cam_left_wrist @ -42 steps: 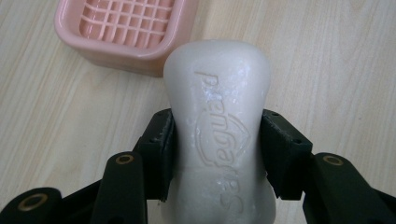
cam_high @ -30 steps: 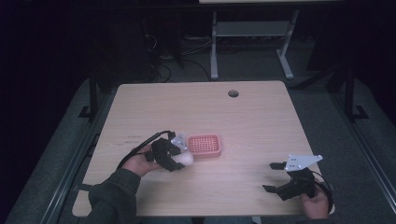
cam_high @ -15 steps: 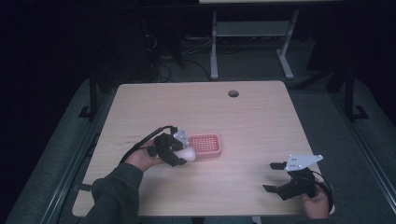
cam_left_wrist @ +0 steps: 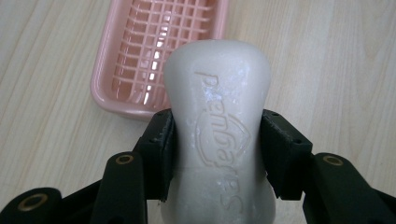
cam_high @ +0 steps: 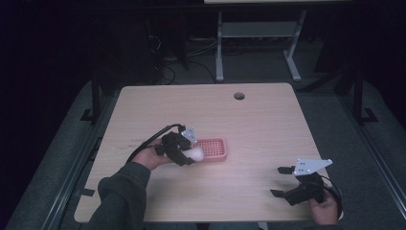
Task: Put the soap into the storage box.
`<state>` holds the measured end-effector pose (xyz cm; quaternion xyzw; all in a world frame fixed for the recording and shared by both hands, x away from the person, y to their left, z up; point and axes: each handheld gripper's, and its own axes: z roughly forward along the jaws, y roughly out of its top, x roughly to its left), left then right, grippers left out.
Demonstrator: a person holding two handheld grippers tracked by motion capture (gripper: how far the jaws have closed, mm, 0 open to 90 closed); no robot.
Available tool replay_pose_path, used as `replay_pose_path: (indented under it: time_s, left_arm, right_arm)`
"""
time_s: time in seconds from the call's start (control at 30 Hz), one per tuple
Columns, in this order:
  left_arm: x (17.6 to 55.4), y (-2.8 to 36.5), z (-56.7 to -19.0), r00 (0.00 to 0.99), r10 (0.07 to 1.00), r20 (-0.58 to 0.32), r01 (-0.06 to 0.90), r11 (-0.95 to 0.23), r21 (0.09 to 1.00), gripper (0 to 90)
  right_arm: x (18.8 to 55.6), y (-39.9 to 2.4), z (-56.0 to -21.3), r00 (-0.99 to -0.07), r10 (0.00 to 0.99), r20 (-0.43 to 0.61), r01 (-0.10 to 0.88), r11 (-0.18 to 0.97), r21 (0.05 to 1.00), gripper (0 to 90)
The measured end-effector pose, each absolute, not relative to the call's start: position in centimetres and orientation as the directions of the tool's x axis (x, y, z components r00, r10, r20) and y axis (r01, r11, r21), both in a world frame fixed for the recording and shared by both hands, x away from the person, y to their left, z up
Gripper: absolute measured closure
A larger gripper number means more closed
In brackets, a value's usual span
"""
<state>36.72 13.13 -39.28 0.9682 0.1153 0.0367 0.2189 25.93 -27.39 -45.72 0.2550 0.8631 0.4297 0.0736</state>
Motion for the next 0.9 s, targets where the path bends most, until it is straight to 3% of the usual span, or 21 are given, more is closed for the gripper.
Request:
replay_pose_path:
  time_s: [0.9]
  left_arm:
    - [38.7,11.8,-39.9,0.972,0.237,0.002,0.211,-0.871,0.444,49.3]
  right_arm:
    - [25.8,-27.4,-45.6,-0.856,0.510,0.087,0.378,0.501,0.778,14.1]
